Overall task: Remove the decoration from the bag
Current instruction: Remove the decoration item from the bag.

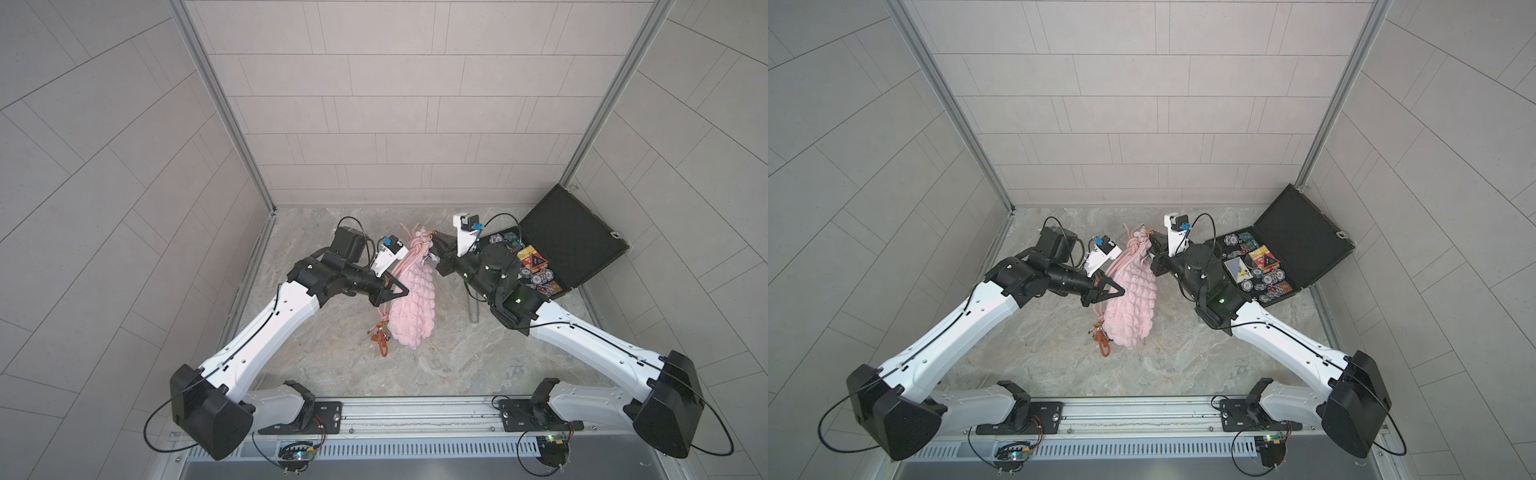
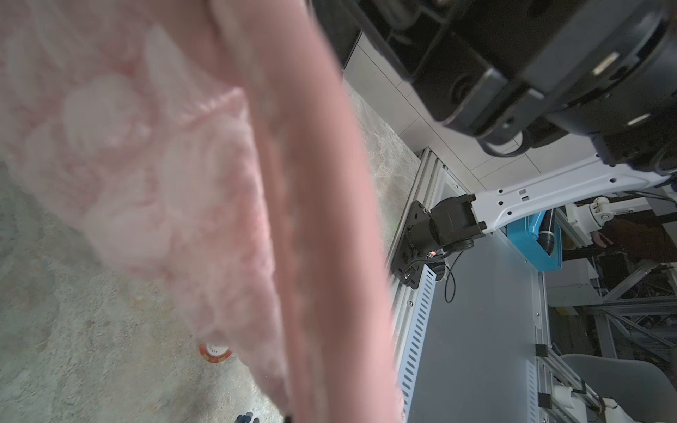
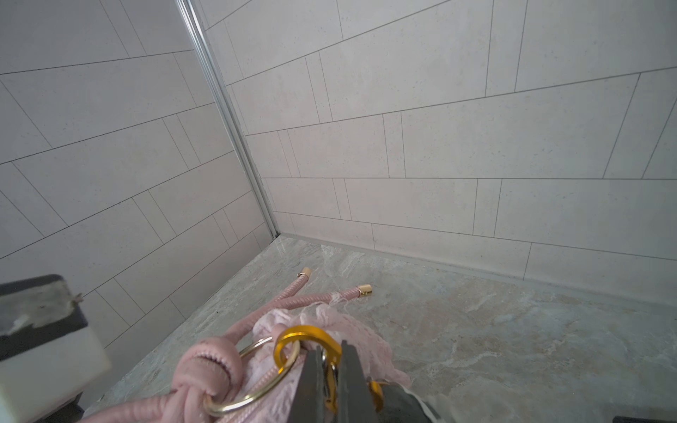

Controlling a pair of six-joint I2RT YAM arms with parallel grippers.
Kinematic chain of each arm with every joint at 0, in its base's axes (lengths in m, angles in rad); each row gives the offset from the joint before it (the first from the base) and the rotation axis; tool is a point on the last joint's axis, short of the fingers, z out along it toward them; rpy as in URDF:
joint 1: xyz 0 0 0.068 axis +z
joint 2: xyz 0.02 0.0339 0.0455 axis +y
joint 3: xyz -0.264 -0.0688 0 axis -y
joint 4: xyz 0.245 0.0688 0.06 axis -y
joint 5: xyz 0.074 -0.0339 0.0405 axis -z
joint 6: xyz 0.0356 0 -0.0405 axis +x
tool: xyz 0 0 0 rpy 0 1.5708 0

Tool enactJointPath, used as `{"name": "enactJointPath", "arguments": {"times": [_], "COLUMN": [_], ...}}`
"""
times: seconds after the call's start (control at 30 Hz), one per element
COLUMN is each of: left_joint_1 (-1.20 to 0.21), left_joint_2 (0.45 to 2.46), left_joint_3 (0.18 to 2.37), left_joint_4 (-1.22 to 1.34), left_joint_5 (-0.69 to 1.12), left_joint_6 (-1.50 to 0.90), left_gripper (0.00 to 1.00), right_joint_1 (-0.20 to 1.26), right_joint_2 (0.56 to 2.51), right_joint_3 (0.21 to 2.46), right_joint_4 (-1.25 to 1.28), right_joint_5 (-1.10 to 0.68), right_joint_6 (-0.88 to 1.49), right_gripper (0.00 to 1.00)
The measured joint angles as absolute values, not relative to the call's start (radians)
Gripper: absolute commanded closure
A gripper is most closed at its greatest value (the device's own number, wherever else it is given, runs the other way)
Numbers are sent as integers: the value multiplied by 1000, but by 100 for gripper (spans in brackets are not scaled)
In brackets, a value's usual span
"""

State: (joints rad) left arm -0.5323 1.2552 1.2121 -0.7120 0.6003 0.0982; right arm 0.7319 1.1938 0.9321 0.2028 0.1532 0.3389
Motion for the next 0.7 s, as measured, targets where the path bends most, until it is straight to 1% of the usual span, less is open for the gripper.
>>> {"name": "enactJointPath", "arguments": {"times": [0.2,0.47,0.7], "left_joint_1": [-540,-558,-570], "left_joint_2": [1280,1310,1356], "left_joint_3": [1211,1213,1252], "left_joint_4": [-708,-707,-739], "left_joint_5": [574,525,506], "left_joint_6": [118,166,183], "left_gripper": [100,100,100], "right_joint_1": [721,712,732], "right_joint_2": [1168,1125,1124], "right_joint_3": [932,935,967], "right_joint_4": [156,142,128], "right_joint_5": [164,120,102], "right_joint_6": [422,518,401], "right_gripper": [100,100,100]}}
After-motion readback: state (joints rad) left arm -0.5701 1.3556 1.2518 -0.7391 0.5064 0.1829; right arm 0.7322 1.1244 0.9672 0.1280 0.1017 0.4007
